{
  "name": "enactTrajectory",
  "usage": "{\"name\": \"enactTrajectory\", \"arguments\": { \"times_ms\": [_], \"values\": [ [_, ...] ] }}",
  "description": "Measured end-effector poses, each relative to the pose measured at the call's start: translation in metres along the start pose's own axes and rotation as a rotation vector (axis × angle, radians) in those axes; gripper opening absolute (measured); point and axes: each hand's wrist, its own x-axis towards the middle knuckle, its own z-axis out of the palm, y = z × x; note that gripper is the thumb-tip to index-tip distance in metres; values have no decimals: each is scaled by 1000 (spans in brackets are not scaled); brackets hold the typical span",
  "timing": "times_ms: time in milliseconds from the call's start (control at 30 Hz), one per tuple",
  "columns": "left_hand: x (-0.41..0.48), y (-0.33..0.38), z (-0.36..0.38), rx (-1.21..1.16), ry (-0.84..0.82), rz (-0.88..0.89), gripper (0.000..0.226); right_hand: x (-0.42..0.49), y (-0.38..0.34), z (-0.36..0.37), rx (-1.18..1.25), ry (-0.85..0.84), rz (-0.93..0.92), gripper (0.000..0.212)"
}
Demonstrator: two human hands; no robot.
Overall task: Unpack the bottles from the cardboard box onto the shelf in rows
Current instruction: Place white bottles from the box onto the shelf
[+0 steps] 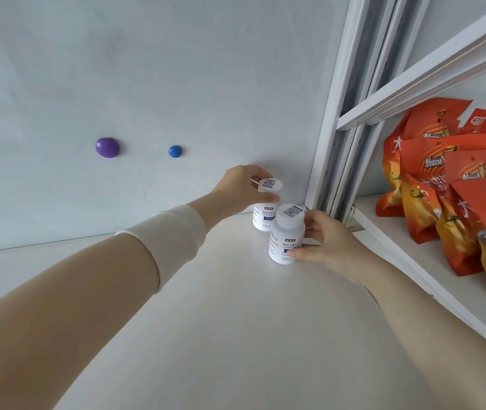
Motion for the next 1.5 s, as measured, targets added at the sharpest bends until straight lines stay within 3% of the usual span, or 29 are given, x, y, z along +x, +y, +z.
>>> {"name": "enactTrajectory", "arguments": {
  "times_ms": [267,400,467,567,667,800,900,1167,1500],
  "values": [
    [3,-6,8,-37,-2,-8,43,-1,9,4,9,19,17,53],
    [2,-3,10,-57,-55,-53,62,-3,3,3,14,-10,19,53],
    [-1,5,4,-74,-48,-73,69,-9,-5,2,10,31,5,57],
    [-11,27,-16,-10,30,-25,60,-21,-24,-5,-34,134,-28,59],
    [-36,55,-41,286,27,80,47,-42,-49,-13,-211,241,-85,54],
    [-92,93,-56,1019,-30,192,45,-86,-81,-17,-581,268,-152,53],
    [-148,114,-53,1232,-41,172,45,-130,-93,-15,-806,234,-166,53],
    [-301,150,-30,1307,38,190,41,-268,-112,5,-912,297,-244,47],
    [-431,150,5,1229,-46,231,42,-401,-97,80,-1050,297,-164,45]
  ]
}}
